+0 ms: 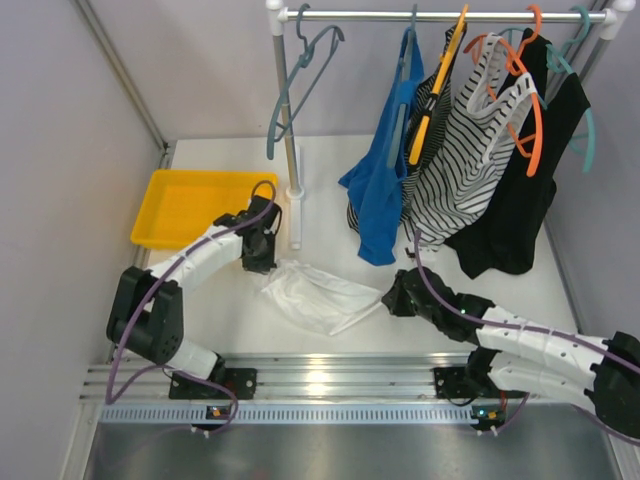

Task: Place the tank top on the hanger

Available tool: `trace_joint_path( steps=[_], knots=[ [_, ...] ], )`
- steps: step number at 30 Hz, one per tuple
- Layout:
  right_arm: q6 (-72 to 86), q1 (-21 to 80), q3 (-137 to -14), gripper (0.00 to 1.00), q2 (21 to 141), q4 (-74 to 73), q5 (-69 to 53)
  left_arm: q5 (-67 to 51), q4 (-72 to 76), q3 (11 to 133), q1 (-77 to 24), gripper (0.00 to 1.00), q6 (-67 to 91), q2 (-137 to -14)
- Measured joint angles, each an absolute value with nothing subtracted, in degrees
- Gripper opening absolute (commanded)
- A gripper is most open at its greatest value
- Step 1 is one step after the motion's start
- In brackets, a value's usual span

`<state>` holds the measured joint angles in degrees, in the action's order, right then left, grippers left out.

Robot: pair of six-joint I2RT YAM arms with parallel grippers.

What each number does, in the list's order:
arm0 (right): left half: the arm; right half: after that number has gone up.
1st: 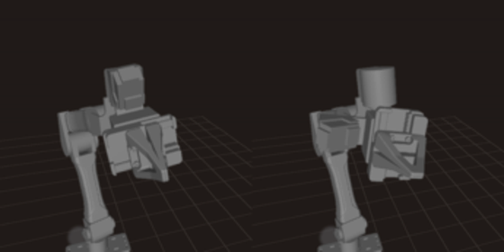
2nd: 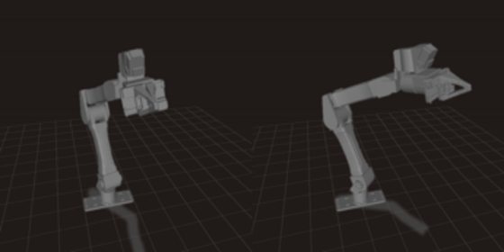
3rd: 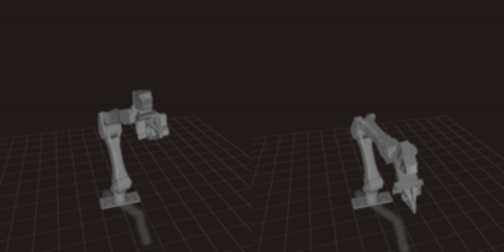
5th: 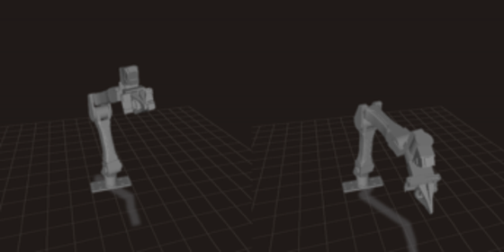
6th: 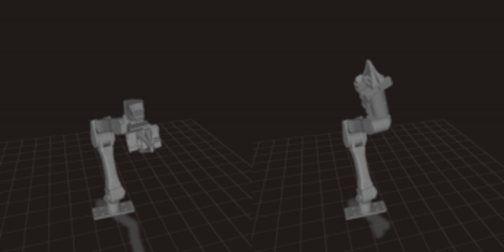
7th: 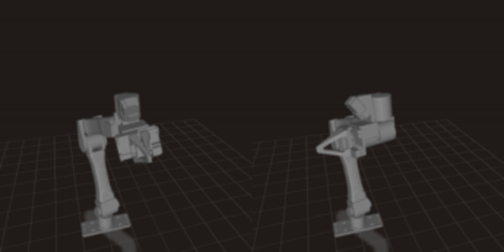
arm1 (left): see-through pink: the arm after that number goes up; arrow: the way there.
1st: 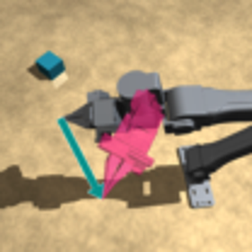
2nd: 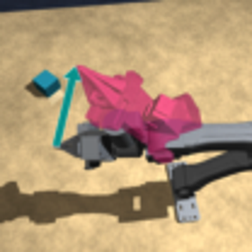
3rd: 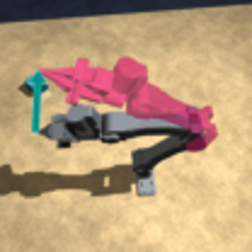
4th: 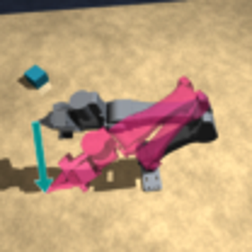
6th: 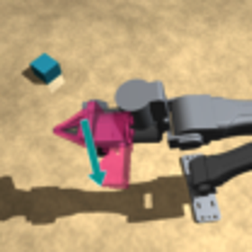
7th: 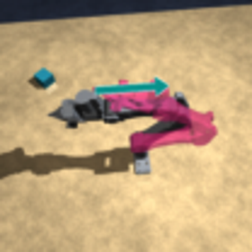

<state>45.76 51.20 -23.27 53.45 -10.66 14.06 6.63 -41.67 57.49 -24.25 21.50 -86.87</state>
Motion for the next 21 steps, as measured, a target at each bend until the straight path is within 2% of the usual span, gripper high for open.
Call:
trace_joint_path(
  steps=[13, 21],
  knots=[
    [42.2, 51.2, -36.5, 0.00, 47.4, -20.8, 13.6, 7.4, -46.6, 64.2, -24.2, 0.00, 22.4, -75.1],
    [37.9, 50.9, -51.9, 0.00, 47.0, -28.2, 13.4, 2.0, -49.8, 72.9, -24.2, 0.00, 22.5, -67.4]
  ],
)
